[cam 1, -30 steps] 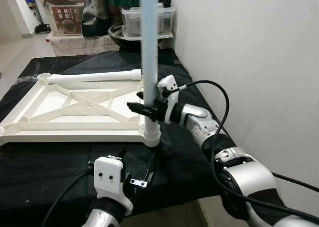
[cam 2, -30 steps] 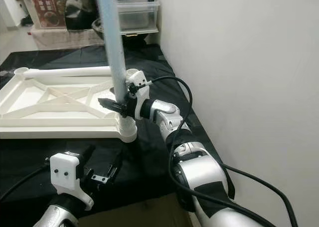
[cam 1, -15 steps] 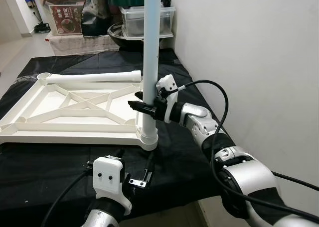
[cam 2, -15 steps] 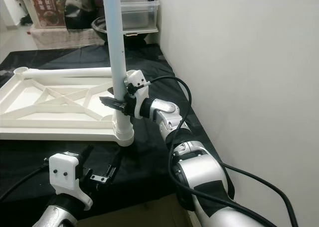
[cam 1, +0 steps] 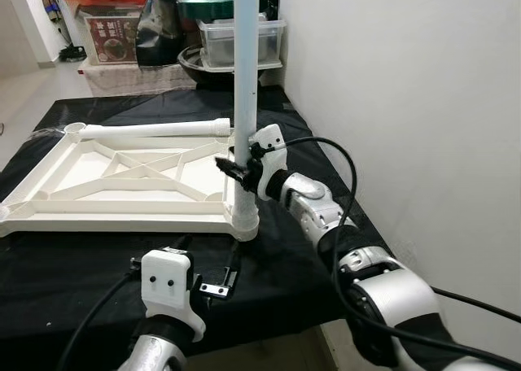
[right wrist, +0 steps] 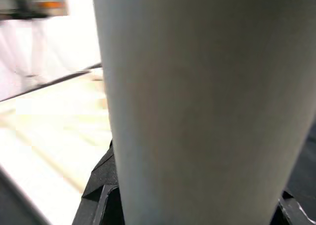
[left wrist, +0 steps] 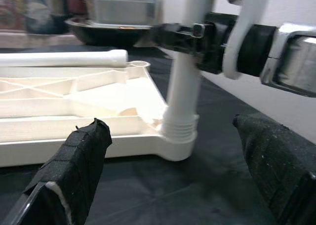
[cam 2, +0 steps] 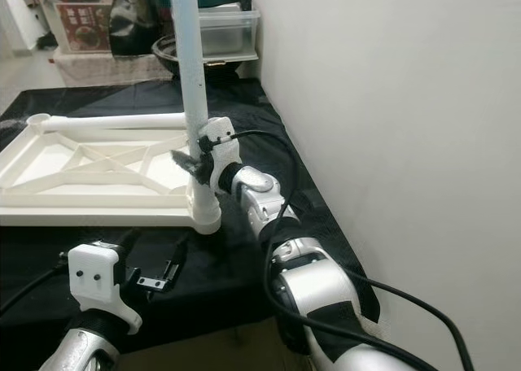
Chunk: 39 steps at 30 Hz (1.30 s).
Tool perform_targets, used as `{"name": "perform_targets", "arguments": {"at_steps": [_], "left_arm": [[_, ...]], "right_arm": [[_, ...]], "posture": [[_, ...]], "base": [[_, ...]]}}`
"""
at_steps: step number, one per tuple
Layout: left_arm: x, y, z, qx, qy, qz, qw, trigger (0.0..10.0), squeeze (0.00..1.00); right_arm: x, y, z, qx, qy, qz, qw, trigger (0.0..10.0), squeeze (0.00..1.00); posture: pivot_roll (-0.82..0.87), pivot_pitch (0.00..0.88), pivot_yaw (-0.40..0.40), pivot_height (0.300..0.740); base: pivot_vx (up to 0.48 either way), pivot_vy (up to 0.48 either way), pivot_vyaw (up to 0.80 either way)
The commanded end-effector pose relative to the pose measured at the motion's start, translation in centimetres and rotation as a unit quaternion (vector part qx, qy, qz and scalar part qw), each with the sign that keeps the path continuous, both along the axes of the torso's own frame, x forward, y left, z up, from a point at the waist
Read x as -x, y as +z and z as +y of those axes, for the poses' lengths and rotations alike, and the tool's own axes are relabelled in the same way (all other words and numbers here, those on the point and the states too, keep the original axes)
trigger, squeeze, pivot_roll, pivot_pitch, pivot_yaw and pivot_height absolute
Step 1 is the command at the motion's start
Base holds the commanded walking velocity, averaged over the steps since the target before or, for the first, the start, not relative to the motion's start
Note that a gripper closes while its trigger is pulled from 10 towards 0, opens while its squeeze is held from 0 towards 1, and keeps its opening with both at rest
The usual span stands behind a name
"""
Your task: Building children table
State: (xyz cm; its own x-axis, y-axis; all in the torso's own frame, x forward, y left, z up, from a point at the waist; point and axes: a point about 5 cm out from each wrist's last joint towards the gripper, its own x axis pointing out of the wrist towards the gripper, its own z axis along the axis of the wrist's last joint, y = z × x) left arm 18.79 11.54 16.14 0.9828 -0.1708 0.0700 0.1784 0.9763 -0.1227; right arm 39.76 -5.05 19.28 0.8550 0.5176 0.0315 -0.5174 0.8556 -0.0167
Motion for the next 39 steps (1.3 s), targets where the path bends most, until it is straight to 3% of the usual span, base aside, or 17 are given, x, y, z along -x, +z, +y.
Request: {"name": "perform_targets", "arguments": {"at_steps": [1,3,4,5,6,7,9,12,15,16,18,29,30,32,33,36,39], "left_arm": [[-0.1,0.3,0.2,-0.005,0.003,-0.009,1.000,10.0,0.00],[-0.1,0.3,0.2,-0.005,0.003,-0.009,1.000,10.0,0.00],[-0.2,0.4,0.3,-0.007,0.007,-0.011,1.000,10.0,0.00],[-0.4,0.4,0.6,-0.010,0.012,-0.014,1.000,10.0,0.00],[-0.4,0.4,0.6,-0.010,0.012,-0.014,1.000,10.0,0.00],[-0.5,0.4,0.6,-0.011,0.013,-0.014,1.000,10.0,0.00],[-0.5,0.4,0.6,-0.011,0.013,-0.014,1.000,10.0,0.00],[-0.7,0.5,0.6,-0.011,0.013,-0.017,1.000,10.0,0.00],[-0.7,0.5,0.6,-0.011,0.013,-0.017,1.000,10.0,0.00],[-0.7,0.6,0.5,-0.010,0.012,-0.017,1.000,10.0,0.00],[-0.8,0.6,0.5,-0.011,0.010,-0.018,1.000,10.0,0.00],[-1.1,0.5,0.1,-0.012,-0.002,-0.017,1.000,10.0,0.00],[-1.2,0.4,0.1,-0.013,-0.006,-0.017,1.000,10.0,0.00],[-1.2,0.4,0.1,-0.013,-0.006,-0.017,1.000,10.0,0.00],[-1.3,0.5,0.1,-0.013,-0.008,-0.018,1.000,10.0,0.00],[-1.4,0.5,0.1,-0.013,-0.008,-0.019,1.000,10.0,0.00],[-1.3,0.5,0.1,-0.014,-0.008,-0.018,1.000,10.0,0.00]], "right_arm": [[-0.1,-2.3,-2.1,0.016,-0.086,0.045,0.995,0.0,0.00],[-0.1,-2.3,-2.1,0.016,-0.086,0.045,0.995,0.0,0.00],[-0.3,-2.5,-3.0,0.007,-0.165,0.050,0.985,0.0,0.00],[-0.1,-2.7,-4.1,-0.025,-0.323,0.062,0.944,0.0,0.00],[-0.1,-2.7,-4.1,-0.025,-0.323,0.062,0.944,0.0,0.00],[0.1,-2.6,-4.2,-0.039,-0.381,0.066,0.921,0.0,0.00],[0.1,-2.6,-4.2,-0.039,-0.381,0.066,0.921,0.0,0.00],[0.8,-2.4,-3.6,-0.059,-0.505,0.094,0.856,0.0,0.00],[0.8,-2.4,-3.6,-0.059,-0.505,0.094,0.856,0.0,0.00],[0.9,-2.4,-3.3,-0.070,-0.524,0.107,0.842,0.0,0.00],[1.0,-2.0,-2.9,-0.080,-0.534,0.113,0.834,0.0,0.00],[1.1,-1.2,-2.2,-0.078,-0.537,0.093,0.835,0.0,0.00],[1.2,-1.1,-2.0,-0.073,-0.543,0.088,0.832,2.9,0.00],[1.2,-1.1,-2.0,-0.073,-0.543,0.088,0.832,2.9,0.00],[1.2,-1.1,-1.9,-0.070,-0.539,0.085,0.835,9.2,0.00],[1.2,-1.0,-1.6,-0.066,-0.532,0.080,0.840,10.0,0.00],[1.3,-1.2,-1.3,-0.058,-0.518,0.078,0.850,10.0,0.00]], "posture": [[0.04,0.046,-0.039,0.740],[0.04,0.046,-0.039,0.740],[0.04,0.047,-0.035,0.740],[0.03,0.049,-0.030,0.740],[0.03,0.049,-0.030,0.740],[0.03,0.049,-0.023,0.740],[0.03,0.049,-0.023,0.740],[0.04,0.047,-0.015,0.740],[0.04,0.047,-0.015,0.740],[0.04,0.047,-0.010,0.740],[0.04,0.046,-0.010,0.740],[-0.02,0.047,0.005,0.740],[-0.02,0.047,0.011,0.740],[-0.02,0.047,0.011,0.740],[-0.02,0.046,0.012,0.740],[-0.02,0.045,0.016,0.740],[-0.02,0.045,0.016,0.740]], "base": [[0.000,0.000,0.00],[0.000,0.000,0.00],[0.000,0.000,0.00],[0.000,0.000,0.00],[0.000,0.000,0.00],[0.000,0.000,0.00],[0.000,0.000,0.00],[0.000,0.000,0.00],[0.000,0.000,0.00],[0.000,0.000,0.00],[0.000,0.000,0.00],[0.000,0.000,0.00],[0.000,0.000,0.00],[0.000,0.000,0.00],[0.000,0.000,0.00],[0.000,0.000,0.00],[0.000,0.000,0.00]]}}
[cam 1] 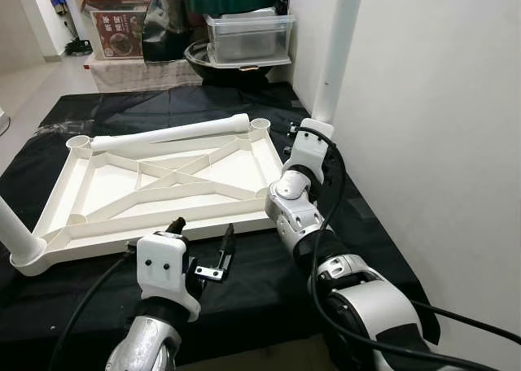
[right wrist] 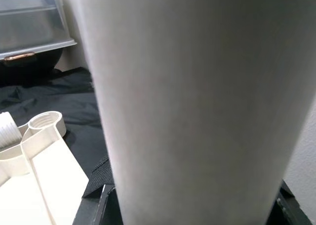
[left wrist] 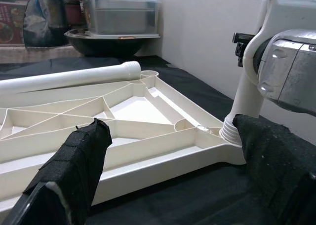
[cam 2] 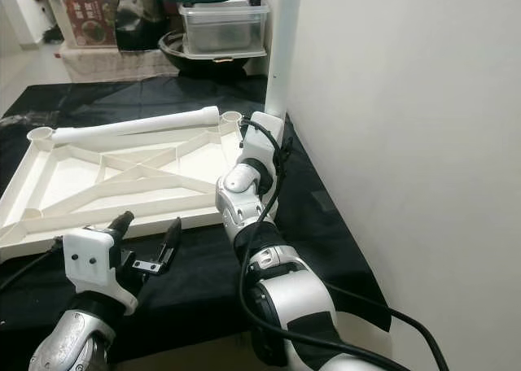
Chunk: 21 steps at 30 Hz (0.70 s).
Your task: Building children table
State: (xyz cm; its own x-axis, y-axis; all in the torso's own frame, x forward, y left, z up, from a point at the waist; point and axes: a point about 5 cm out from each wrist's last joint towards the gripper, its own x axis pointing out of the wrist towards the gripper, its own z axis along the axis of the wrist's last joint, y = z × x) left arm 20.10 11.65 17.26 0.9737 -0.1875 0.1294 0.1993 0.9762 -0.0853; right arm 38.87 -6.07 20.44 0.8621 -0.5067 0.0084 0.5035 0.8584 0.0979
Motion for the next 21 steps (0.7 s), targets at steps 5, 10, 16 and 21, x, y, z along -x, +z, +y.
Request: {"name": "perform_targets", "arguments": {"at_steps": [5,10,16,21], "left_arm": [[0.0,-0.7,0.0,-0.002,0.000,0.016,1.000,10.0,0.00],[-0.1,-0.9,0.1,-0.003,0.000,0.017,1.000,10.0,0.00],[-0.1,-0.9,0.1,-0.006,-0.001,0.016,1.000,10.0,0.00],[-0.2,-0.9,0.1,-0.006,0.001,0.015,1.000,10.0,0.00]], "right_arm": [[0.4,-2.5,-0.1,-0.017,0.014,0.057,0.998,10.0,1.00],[0.3,-2.6,-0.9,0.006,0.033,0.045,0.998,10.0,1.00],[0.2,-2.2,-1.5,0.014,0.090,0.002,0.996,10.0,0.00],[0.1,-2.0,-1.7,-0.017,0.155,-0.025,0.987,10.0,0.00]], "posture": [[-0.02,0.037,0.013,0.740],[0.00,0.022,0.022,0.740],[0.01,0.017,0.026,0.740],[0.01,0.011,0.018,0.740]], "base": [[0.000,0.000,0.00],[0.000,0.000,0.00],[0.000,0.000,0.00],[0.000,0.000,0.00]]}}
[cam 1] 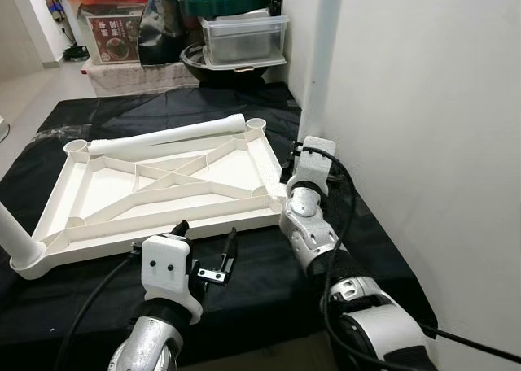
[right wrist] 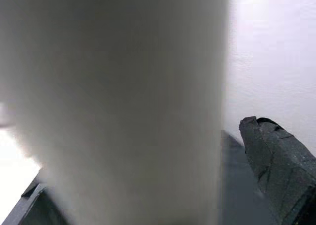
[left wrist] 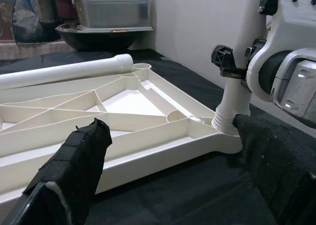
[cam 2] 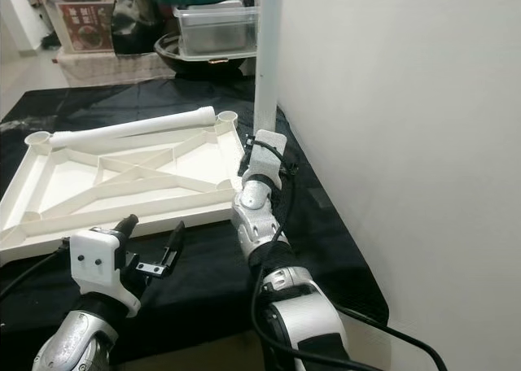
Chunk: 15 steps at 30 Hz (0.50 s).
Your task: Building children table
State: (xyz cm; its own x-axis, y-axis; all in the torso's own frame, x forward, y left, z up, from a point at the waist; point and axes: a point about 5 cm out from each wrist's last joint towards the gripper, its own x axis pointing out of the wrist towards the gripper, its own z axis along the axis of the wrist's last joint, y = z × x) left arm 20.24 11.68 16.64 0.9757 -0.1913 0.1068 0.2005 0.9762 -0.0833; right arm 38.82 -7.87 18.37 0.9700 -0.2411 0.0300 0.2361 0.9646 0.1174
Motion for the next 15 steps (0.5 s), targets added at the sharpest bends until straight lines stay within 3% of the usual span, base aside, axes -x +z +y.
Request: {"name": "perform_targets", "arguments": {"at_steps": [1,3,7,8,11,12,13,14,15], "left_arm": [[-0.05,-0.29,0.09,-0.003,0.002,0.004,1.000,10.0,0.00],[-0.09,-0.30,0.07,-0.002,0.003,0.003,1.000,10.0,0.00],[-0.12,-0.30,0.08,-0.002,0.004,0.003,1.000,10.0,0.00],[-0.16,-0.29,0.08,-0.003,0.004,0.002,1.000,10.0,0.00],[-0.16,-0.29,0.08,-0.003,0.004,0.002,1.000,10.0,0.00],[-0.22,-0.26,0.06,-0.003,0.003,0.001,1.000,10.0,0.00],[-0.22,-0.26,0.06,-0.003,0.003,0.001,1.000,10.0,0.00],[-0.25,-0.27,0.06,-0.004,0.003,0.000,1.000,10.0,0.00],[-0.25,-0.27,0.06,-0.004,0.003,0.000,1.000,10.0,0.00]], "right_arm": [[0.06,0.22,0.05,-0.018,0.025,-0.017,0.999,10.0,0.00],[0.02,0.58,0.12,-0.023,0.084,-0.040,0.995,10.0,0.00],[0.04,0.76,0.10,-0.018,0.111,-0.051,0.992,10.0,0.00],[0.00,0.88,0.25,-0.020,0.158,-0.056,0.986,10.0,0.00],[0.00,0.88,0.25,-0.020,0.158,-0.056,0.986,10.0,0.00],[-0.10,1.01,0.13,-0.017,0.204,-0.060,0.977,10.0,0.00],[-0.10,1.01,0.13,-0.017,0.204,-0.060,0.977,10.0,0.00],[-0.25,1.19,-0.09,0.000,0.275,-0.066,0.959,10.0,0.00],[-0.25,1.19,-0.09,0.000,0.275,-0.066,0.959,10.0,0.00]], "posture": [[0.01,0.011,0.018,0.740],[0.00,0.006,0.015,0.740],[0.00,0.006,0.015,0.740],[0.00,0.006,0.015,0.740],[0.00,0.006,0.015,0.740],[0.00,0.006,0.015,0.740],[0.00,0.006,0.015,0.740],[0.00,0.000,0.015,0.740],[0.00,0.000,0.015,0.740]], "base": [[0.000,0.000,0.00],[0.000,0.000,0.00],[0.000,0.000,0.00],[0.000,0.000,0.00],[0.000,0.000,0.00],[0.000,0.000,0.00],[0.000,0.000,0.00],[0.000,0.000,0.00],[0.000,0.000,0.00]]}}
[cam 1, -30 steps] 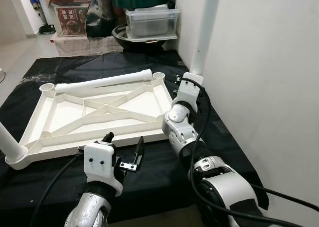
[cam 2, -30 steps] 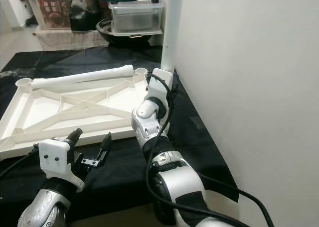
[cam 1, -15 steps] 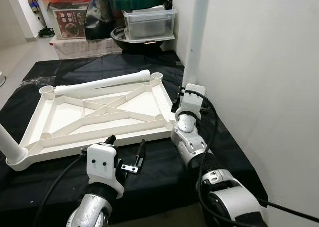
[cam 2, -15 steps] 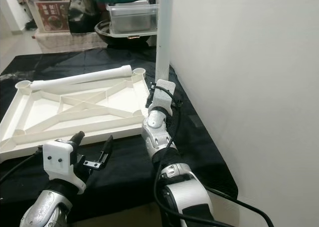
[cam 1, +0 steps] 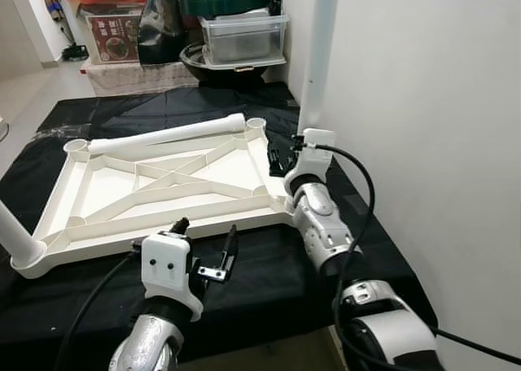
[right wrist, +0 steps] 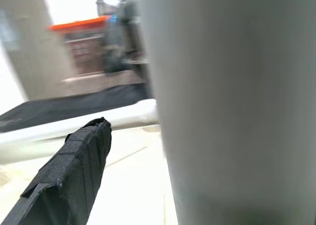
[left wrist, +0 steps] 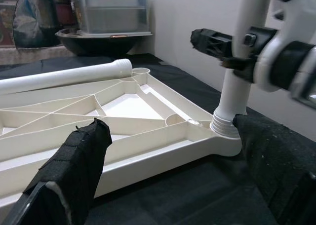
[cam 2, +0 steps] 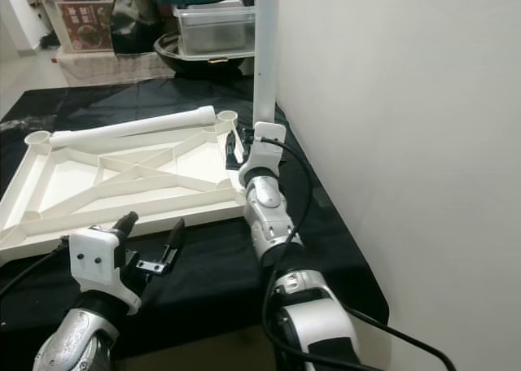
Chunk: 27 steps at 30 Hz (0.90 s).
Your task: Building children table
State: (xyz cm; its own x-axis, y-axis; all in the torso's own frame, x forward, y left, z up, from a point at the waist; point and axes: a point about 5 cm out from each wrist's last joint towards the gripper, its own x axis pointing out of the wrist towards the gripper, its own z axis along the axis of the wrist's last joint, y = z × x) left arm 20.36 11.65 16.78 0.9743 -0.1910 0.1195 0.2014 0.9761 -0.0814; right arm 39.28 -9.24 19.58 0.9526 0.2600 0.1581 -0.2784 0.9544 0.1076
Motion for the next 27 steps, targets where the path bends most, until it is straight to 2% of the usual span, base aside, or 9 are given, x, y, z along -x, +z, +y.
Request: {"name": "perform_targets", "arguments": {"at_steps": [1,7,11,14,19,20,22,24,27], "left_arm": [[-0.2,-0.4,0.1,-0.004,0.003,0.005,1.000,10.0,0.00],[-0.2,-0.3,0.1,-0.005,0.004,0.003,1.000,10.0,0.00],[-0.1,-0.3,-0.1,-0.004,0.006,0.002,1.000,10.0,0.00],[-0.1,-0.3,-0.1,-0.004,0.006,0.002,1.000,10.0,0.00],[0.0,-0.2,-0.1,-0.002,0.006,0.003,1.000,10.0,0.00],[0.0,-0.2,-0.1,-0.002,0.006,0.003,1.000,10.0,0.00],[0.0,-0.2,-0.2,-0.001,0.003,0.002,1.000,10.0,0.00],[0.0,-0.2,-0.2,-0.001,0.003,0.002,1.000,10.0,0.00],[0.1,-0.2,-0.3,0.000,0.000,0.002,1.000,10.0,0.00]], "right_arm": [[0.0,0.0,0.7,0.017,0.119,0.002,0.993,10.0,0.00],[0.0,0.1,0.7,0.038,0.218,0.017,0.975,10.0,0.00],[0.1,1.0,0.9,0.053,0.330,0.026,0.942,10.0,0.00],[0.2,1.1,1.1,0.063,0.353,0.027,0.933,10.0,0.00],[0.8,1.9,1.7,0.053,0.445,0.027,0.894,10.0,0.00],[0.8,1.9,1.7,0.053,0.445,0.027,0.894,10.0,0.00],[1.3,2.1,2.1,0.059,0.495,0.025,0.866,10.0,0.00],[1.3,2.1,2.1,0.059,0.495,0.025,0.866,10.0,0.00],[1.7,2.0,2.3,0.066,0.538,0.027,0.840,10.0,0.00]], "posture": [[0.00,0.000,0.015,0.740],[0.02,0.000,0.003,0.740],[0.03,0.000,-0.010,0.740],[0.03,0.000,-0.010,0.740],[0.04,0.001,-0.017,0.740],[0.04,0.001,-0.017,0.740],[0.04,0.001,-0.017,0.740],[0.04,0.001,-0.017,0.740],[0.04,0.001,-0.017,0.740]], "base": [[0.000,0.000,0.00],[0.000,0.000,0.00],[0.000,0.000,0.00],[0.000,0.000,0.00],[0.000,0.000,0.00],[0.000,0.000,0.00],[0.000,0.000,0.00],[0.000,0.000,0.00],[0.000,0.000,0.00]]}}
